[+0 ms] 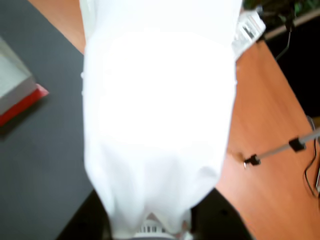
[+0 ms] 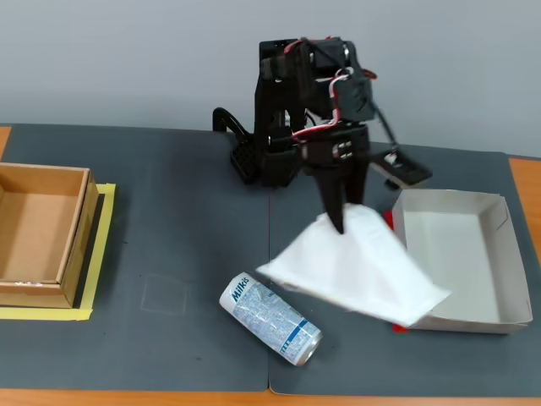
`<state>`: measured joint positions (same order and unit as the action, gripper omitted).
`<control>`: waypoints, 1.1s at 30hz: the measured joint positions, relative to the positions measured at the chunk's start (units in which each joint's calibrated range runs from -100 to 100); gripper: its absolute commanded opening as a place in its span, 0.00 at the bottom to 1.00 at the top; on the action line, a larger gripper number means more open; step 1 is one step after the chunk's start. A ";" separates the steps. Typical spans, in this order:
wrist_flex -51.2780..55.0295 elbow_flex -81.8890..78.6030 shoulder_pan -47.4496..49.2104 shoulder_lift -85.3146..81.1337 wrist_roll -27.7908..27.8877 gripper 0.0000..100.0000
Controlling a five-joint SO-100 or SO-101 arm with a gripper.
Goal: Pick the sandwich and put it in the gray box
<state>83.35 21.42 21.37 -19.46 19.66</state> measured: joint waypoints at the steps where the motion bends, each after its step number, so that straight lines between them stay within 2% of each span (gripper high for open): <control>1: 0.00 0.00 2.06 -0.59 0.00 0.02; 10: 0.00 0.00 18.72 -3.48 -0.05 0.02; 21: -1.99 0.00 29.70 -0.85 -18.85 0.02; 26: -7.89 0.00 34.27 3.23 -24.22 0.02; 33: -14.48 0.00 35.67 9.77 -31.79 0.02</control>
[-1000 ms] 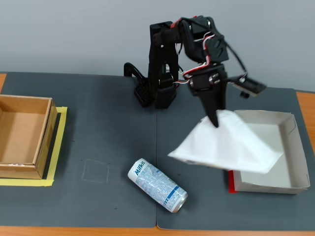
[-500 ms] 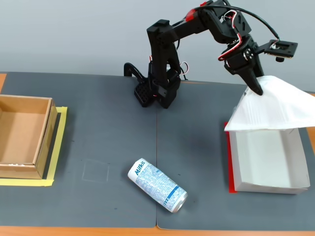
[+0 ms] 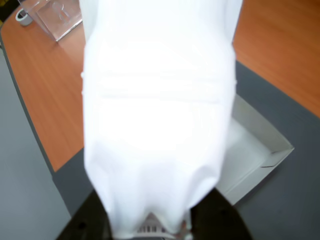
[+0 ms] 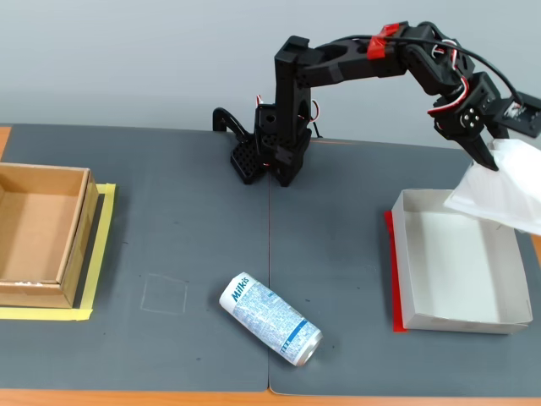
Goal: Pick the sandwich and put it in the gray box
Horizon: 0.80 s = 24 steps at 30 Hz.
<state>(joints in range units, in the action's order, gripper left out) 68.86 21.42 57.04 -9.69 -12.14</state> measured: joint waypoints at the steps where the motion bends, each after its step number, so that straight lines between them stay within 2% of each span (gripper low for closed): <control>1: -0.35 0.00 -0.07 0.42 -1.22 0.02; 13: -0.87 -6.38 -3.76 2.21 -13.58 0.02; 21: -0.87 -7.18 -4.27 2.12 -14.75 0.03; 24: -0.87 -7.18 -4.27 2.12 -14.75 0.08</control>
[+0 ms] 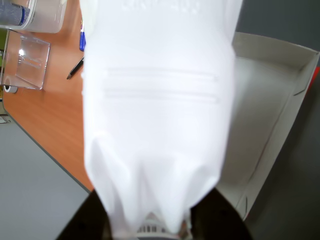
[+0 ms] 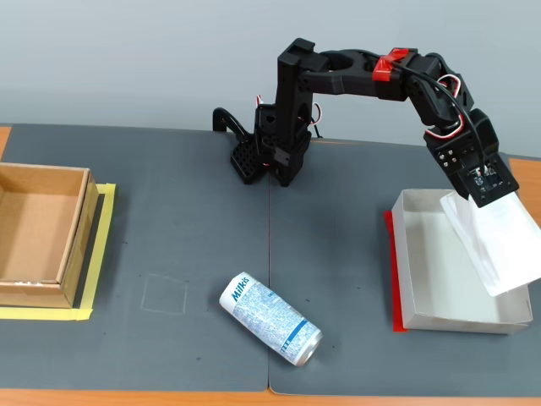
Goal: Pick the sandwich and put it in the gray box
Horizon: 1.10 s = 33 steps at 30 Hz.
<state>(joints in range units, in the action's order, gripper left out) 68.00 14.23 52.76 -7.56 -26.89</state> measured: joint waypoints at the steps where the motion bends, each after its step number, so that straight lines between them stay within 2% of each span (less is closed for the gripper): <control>1: 0.00 0.00 0.00 0.00 0.00 0.10; 4: 0.00 0.00 0.00 0.00 0.00 0.13; 12: 0.00 0.00 0.00 0.00 0.00 0.14; 19: 3.64 0.00 0.00 0.00 -2.30 0.32; 33: 4.60 0.00 0.00 0.00 -2.49 0.31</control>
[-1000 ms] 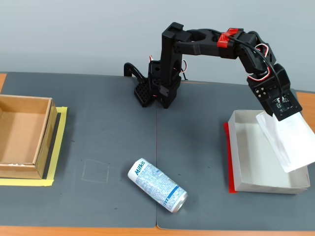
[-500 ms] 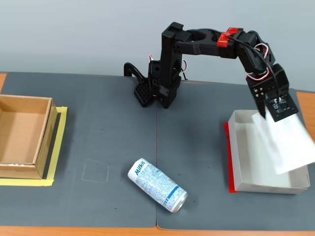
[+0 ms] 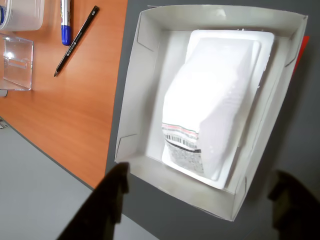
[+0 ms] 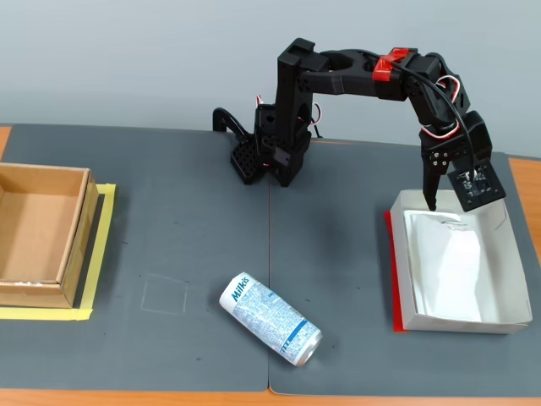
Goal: Pick the sandwich and put it in the gray box
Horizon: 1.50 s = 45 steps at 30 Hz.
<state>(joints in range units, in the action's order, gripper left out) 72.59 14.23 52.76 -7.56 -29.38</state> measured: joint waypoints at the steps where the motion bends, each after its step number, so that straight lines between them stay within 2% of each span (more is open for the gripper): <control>1: 0.00 0.00 0.00 0.00 0.00 0.31; 6: 0.00 -1.62 -1.25 -0.59 0.00 0.31; 14: 0.00 -12.48 -9.36 -10.71 5.32 0.12; 20: 0.00 -23.89 -18.05 -23.02 9.43 0.03; 33: -0.78 -46.97 -33.16 -48.43 18.12 0.02; 37: -3.04 -54.60 -35.15 -55.40 21.34 0.02; 45: -11.54 -77.05 -40.75 -70.77 21.88 0.02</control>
<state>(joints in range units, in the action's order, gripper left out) 61.06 -62.82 12.01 -78.33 -7.50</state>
